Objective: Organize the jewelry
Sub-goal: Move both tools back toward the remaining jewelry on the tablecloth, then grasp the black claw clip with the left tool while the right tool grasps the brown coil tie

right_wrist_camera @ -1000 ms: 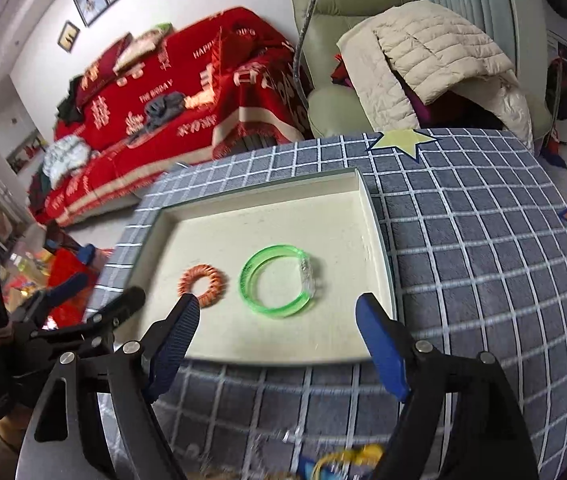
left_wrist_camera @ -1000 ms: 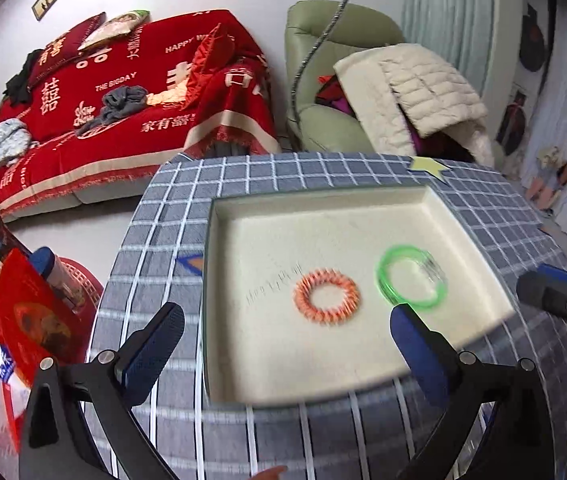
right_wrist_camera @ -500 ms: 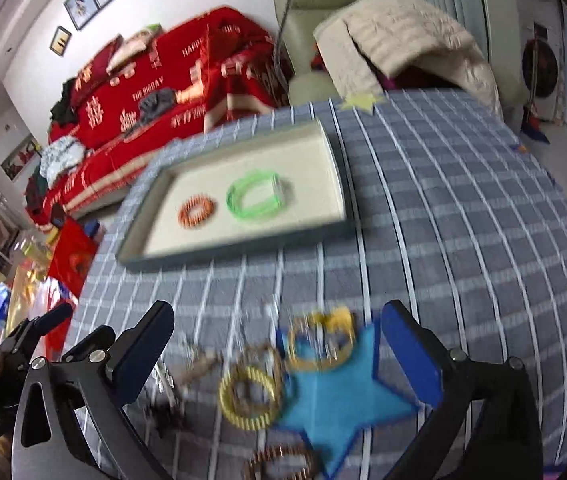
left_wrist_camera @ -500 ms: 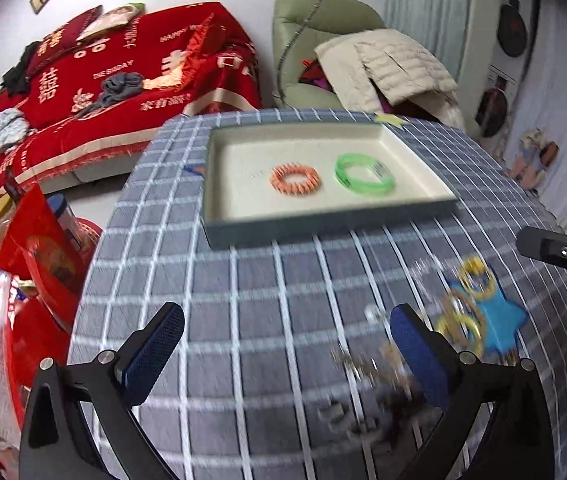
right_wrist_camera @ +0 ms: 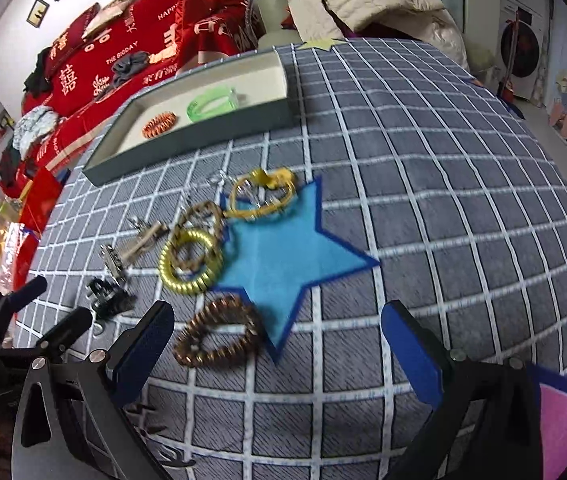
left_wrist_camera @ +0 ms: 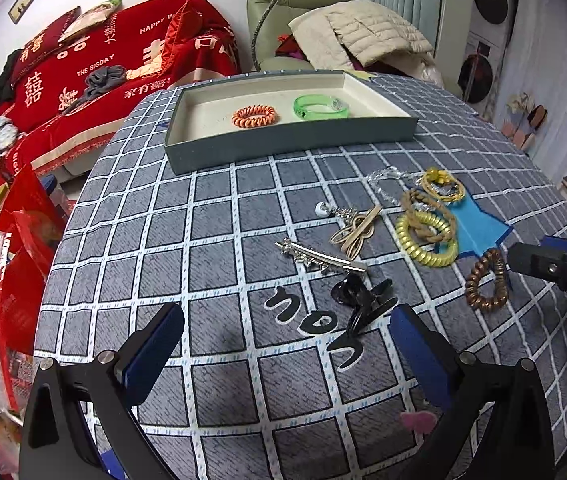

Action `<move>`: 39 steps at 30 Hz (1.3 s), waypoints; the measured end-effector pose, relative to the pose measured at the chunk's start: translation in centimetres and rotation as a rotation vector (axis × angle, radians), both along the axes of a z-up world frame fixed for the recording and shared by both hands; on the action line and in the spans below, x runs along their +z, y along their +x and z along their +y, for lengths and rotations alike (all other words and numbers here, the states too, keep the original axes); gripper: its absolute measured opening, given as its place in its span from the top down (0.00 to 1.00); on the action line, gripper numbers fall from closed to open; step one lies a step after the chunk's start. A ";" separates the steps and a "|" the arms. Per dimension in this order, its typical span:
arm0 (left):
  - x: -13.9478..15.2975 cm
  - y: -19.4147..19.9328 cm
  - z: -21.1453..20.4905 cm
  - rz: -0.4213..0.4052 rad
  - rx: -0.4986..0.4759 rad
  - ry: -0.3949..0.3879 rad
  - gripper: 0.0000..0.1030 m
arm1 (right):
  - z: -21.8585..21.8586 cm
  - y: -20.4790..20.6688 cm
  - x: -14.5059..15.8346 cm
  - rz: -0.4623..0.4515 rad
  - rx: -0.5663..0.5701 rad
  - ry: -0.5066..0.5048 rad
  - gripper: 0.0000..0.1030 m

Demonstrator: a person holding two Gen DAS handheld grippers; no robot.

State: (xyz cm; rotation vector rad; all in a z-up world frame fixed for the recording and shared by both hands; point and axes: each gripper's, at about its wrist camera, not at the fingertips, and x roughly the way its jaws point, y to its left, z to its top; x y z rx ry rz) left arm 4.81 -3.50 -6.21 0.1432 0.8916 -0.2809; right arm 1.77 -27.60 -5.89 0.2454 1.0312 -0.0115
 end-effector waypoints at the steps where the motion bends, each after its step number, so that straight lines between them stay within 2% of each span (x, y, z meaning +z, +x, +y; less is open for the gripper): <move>1: -0.1 0.0 -0.1 0.000 0.008 0.007 0.00 | 0.0 -0.1 -0.1 0.002 -0.002 0.001 0.00; 9: -0.4 -0.1 -0.5 0.006 0.003 0.000 0.00 | 0.1 -0.7 -0.2 0.001 -0.003 -0.024 0.01; 14: -0.4 0.0 -0.9 0.000 -0.017 -0.006 0.00 | 0.3 -0.4 -0.3 0.005 0.011 -0.027 0.08; 18: -0.8 0.3 -1.4 0.016 -0.032 0.000 0.00 | 1.0 -0.1 -1.1 0.029 0.042 -0.036 0.28; 19: -0.9 0.4 -1.5 0.018 -0.031 0.000 0.00 | 1.3 -0.2 -1.1 0.021 0.045 -0.056 0.29; 21: -1.1 0.5 -1.8 0.020 -0.034 0.001 0.07 | 1.7 -0.1 -1.0 0.020 0.060 -0.070 0.35; 25: -1.5 0.4 -2.3 0.028 -0.053 0.007 0.09 | 2.5 0.0 -1.0 0.017 0.099 -0.113 0.46; 26: -1.5 0.3 -2.4 0.027 -0.057 0.010 0.09 | 2.8 -0.1 -1.1 0.016 0.110 -0.130 0.46; 28: -1.5 0.1 -2.6 0.024 -0.071 -0.001 0.17 | 3.3 -0.3 -1.1 0.014 0.134 -0.160 0.48; 31: -1.5 0.1 -2.8 0.021 -0.076 0.001 0.20 | 4.0 -0.4 -1.2 0.012 0.161 -0.200 0.53; 35: -1.3 0.0 -2.7 0.023 -0.084 -0.014 0.34 | 4.5 -0.5 -1.1 0.009 0.181 -0.200 0.63; 36: -1.3 0.0 -2.7 0.022 -0.085 -0.015 0.43 | 4.5 -0.5 -1.1 0.009 0.183 -0.197 0.67; 39: -1.2 0.0 -2.5 0.023 -0.082 -0.022 0.50 | 4.8 -0.7 -1.0 0.008 0.185 -0.195 0.75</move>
